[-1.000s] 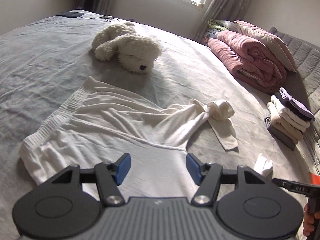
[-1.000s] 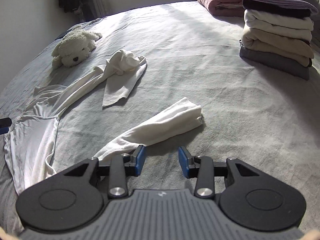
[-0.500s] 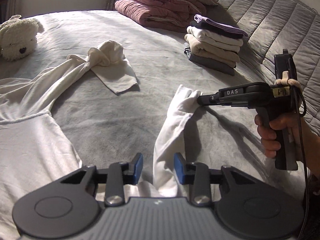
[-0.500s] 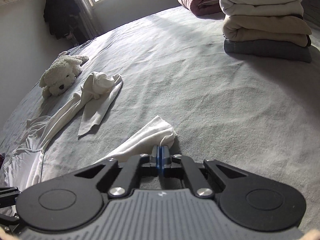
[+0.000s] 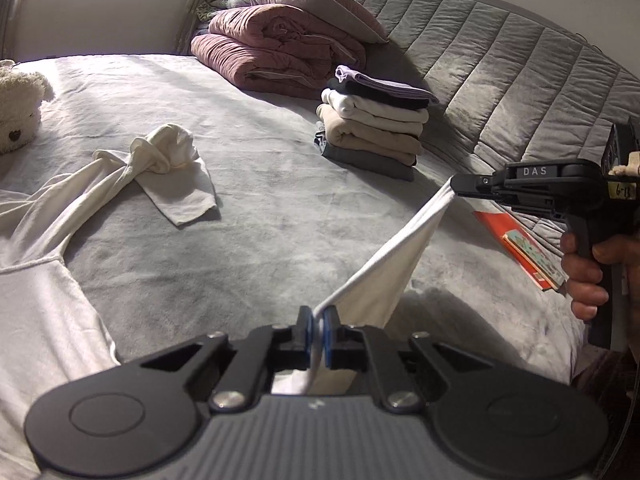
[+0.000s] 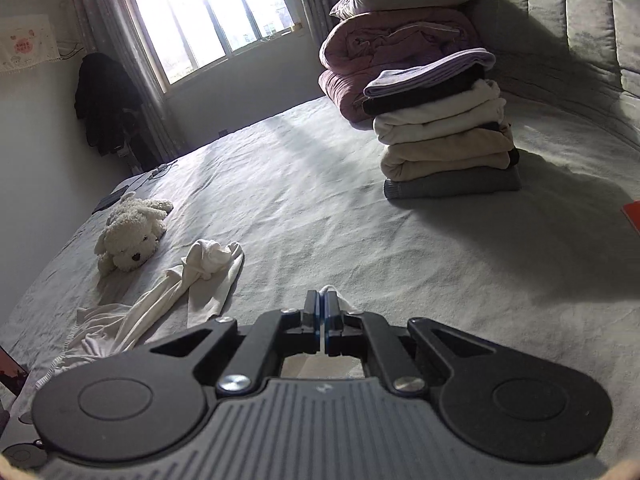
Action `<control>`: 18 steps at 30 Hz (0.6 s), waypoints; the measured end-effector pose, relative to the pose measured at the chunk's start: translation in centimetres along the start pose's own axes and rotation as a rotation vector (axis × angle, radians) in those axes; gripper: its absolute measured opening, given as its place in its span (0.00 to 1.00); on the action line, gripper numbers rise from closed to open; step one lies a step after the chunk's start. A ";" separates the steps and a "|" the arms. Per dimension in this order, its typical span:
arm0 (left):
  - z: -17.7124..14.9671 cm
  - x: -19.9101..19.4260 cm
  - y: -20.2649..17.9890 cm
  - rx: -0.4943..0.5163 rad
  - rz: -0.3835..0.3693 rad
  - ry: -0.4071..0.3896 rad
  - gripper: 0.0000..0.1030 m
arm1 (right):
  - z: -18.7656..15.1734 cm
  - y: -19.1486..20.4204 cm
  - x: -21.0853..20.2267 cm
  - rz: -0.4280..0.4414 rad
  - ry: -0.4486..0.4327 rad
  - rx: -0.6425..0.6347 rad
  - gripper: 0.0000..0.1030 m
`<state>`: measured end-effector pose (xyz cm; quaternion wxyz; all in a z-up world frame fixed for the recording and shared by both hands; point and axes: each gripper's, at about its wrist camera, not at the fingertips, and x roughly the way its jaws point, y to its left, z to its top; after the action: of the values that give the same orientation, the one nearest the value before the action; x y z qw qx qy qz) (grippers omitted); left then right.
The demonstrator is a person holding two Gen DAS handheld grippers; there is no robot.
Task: Fold clothes
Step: 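Stretch the pants leg between both grippers, then open both grippers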
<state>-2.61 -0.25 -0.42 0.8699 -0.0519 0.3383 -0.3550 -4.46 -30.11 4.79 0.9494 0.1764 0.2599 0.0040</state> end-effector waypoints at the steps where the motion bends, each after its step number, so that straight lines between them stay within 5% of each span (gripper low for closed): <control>1: 0.0 -0.2 -0.2 -0.002 -0.022 -0.010 0.05 | -0.1 -0.1 -0.4 -0.011 -0.004 0.005 0.01; 6: 0.3 0.3 -1.0 0.002 -0.015 -0.020 0.05 | -0.6 -0.8 -0.6 -0.059 0.030 0.018 0.01; 13: 1.0 2.9 0.7 -0.039 0.065 -0.029 0.05 | -0.4 -2.3 4.2 -0.073 0.149 0.063 0.01; 18: 0.8 5.0 2.8 -0.081 0.209 -0.036 0.05 | -0.2 -1.7 8.5 -0.005 0.171 0.019 0.02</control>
<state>2.19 -1.56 -3.51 0.9054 -0.0581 0.3401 -0.2475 2.68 -30.77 -0.13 0.9219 0.1837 0.3407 0.0143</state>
